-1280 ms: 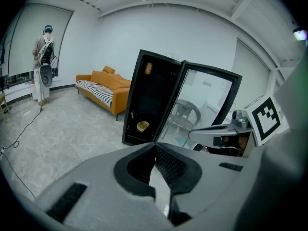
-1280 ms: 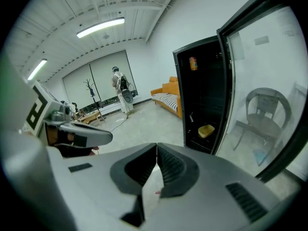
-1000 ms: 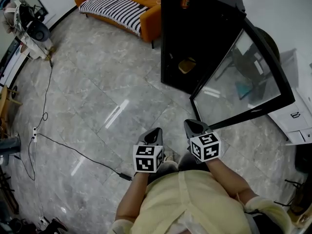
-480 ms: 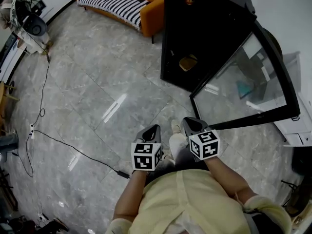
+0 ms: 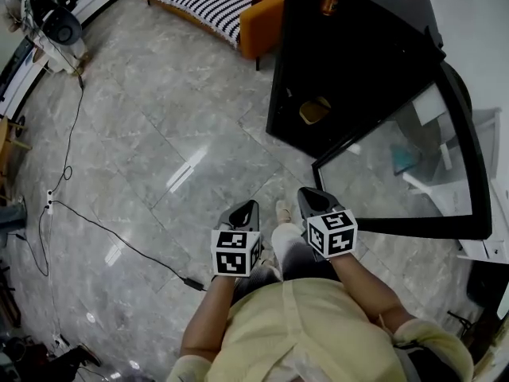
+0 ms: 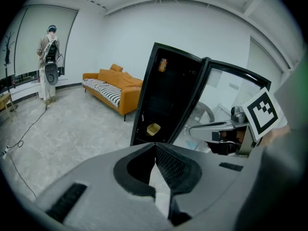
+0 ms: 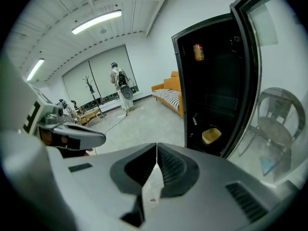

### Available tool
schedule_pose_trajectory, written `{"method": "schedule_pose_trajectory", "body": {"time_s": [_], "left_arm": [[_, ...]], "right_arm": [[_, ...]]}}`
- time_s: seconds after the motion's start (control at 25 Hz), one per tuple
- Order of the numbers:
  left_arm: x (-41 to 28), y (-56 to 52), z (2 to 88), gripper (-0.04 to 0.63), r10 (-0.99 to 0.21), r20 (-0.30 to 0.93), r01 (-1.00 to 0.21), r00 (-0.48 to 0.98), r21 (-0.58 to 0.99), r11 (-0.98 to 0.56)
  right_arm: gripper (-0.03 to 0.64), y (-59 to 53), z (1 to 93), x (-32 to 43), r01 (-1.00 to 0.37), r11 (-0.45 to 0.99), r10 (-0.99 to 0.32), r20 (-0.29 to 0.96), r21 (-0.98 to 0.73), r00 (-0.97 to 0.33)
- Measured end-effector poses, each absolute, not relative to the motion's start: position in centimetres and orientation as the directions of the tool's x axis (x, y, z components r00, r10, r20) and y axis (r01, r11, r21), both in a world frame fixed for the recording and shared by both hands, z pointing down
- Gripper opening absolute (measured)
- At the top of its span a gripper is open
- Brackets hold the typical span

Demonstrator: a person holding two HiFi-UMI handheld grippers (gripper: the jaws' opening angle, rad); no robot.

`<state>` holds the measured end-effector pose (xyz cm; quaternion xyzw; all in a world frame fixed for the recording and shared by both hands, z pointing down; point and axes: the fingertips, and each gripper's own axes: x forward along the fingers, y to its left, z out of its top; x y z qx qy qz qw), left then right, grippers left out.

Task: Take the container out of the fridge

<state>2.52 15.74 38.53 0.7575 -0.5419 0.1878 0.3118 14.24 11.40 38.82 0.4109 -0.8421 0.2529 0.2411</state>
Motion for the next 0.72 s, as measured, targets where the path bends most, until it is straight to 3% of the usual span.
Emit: {"method": "schedule_pose_trajectory", "body": {"time_s": [0.72], "left_arm": [[3.4, 4.4, 39.6, 0.021, -0.691, 0.657, -0.948, 0.303, 0.28, -0.15]], "right_arm": [[0.029, 0.2, 41.5, 14.9, -0.786, 0.567, -0.491, 0.666, -0.245, -0.561]]}}
